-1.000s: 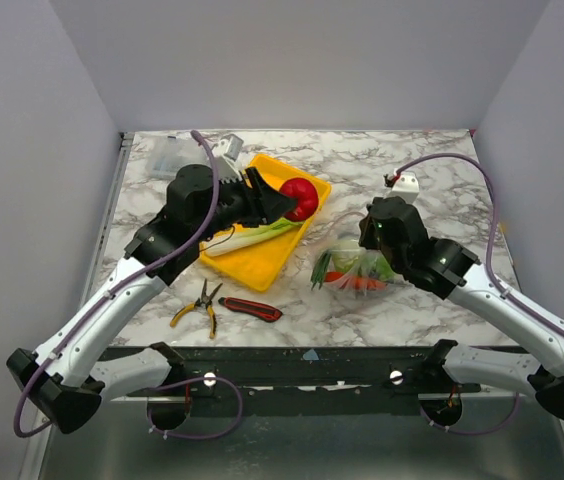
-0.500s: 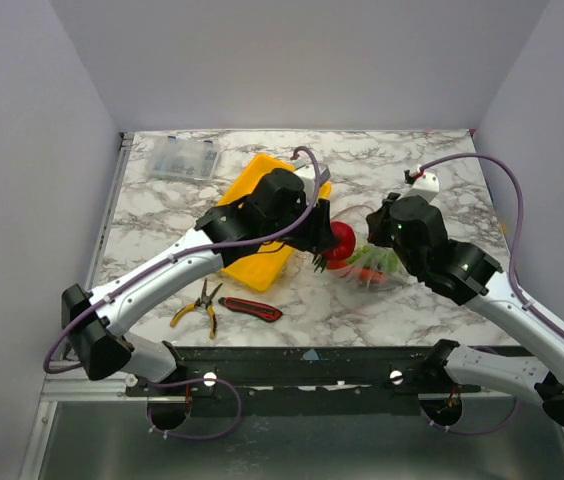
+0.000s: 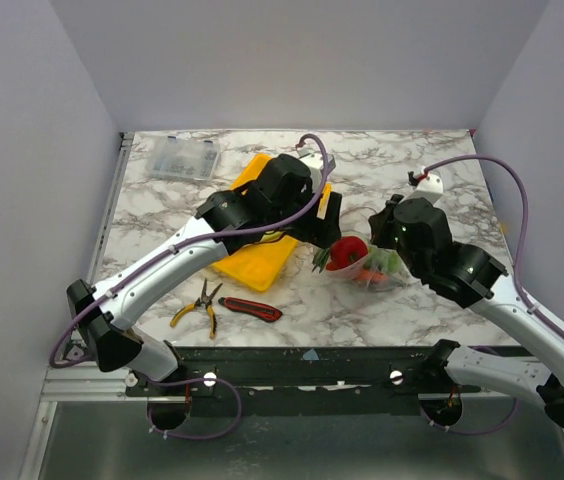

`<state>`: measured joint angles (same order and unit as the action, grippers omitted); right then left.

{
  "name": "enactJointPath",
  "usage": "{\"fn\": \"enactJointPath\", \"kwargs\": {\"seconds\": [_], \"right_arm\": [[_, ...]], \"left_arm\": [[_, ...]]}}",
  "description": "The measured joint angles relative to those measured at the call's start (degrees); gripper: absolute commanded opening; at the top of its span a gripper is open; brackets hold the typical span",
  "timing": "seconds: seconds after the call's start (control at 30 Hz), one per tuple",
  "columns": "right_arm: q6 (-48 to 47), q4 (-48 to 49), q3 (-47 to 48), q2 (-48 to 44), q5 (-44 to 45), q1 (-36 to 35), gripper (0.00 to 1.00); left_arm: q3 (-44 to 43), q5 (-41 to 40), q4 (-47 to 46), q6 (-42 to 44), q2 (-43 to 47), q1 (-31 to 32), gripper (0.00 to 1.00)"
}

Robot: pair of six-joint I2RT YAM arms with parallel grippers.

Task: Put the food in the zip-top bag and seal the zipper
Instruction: Place the fake vegetable in the zipper food storage bag, then zip the zipper food storage bag at the center of the board.

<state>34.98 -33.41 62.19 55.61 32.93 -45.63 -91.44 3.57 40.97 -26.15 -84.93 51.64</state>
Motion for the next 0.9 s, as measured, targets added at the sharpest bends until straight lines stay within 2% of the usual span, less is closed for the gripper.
{"fn": "enactJointPath", "kwargs": {"seconds": [0.1,0.23,0.37,0.5,0.8,0.9], "right_arm": [[0.0,-0.3,0.0,-0.5,0.0,0.0,0.01],[0.0,-0.8,0.0,-0.8,0.0,0.0,0.01],[0.2,-1.1,0.0,-1.2,0.0,0.0,0.01],[0.2,-1.5,0.1,-1.6,-0.1,0.0,0.01],[1.0,-2.7,0.2,-2.7,-0.5,0.0,0.01],[1.0,-2.8,0.3,-2.7,-0.7,0.0,0.01]], "left_arm": [[2.4,-0.6,0.9,0.3,3.0,-0.8,0.56],[10.3,-0.2,-0.3,-1.0,11.2,-3.5,0.50],[18.3,3.4,-4.4,-4.6,17.0,-6.1,0.53],[22.8,7.4,-8.0,-8.0,16.1,-6.3,0.57],[23.6,11.3,-14.5,-12.0,13.6,-6.3,0.62],[23.6,11.6,-16.2,-13.0,13.6,-6.3,0.67]]}}
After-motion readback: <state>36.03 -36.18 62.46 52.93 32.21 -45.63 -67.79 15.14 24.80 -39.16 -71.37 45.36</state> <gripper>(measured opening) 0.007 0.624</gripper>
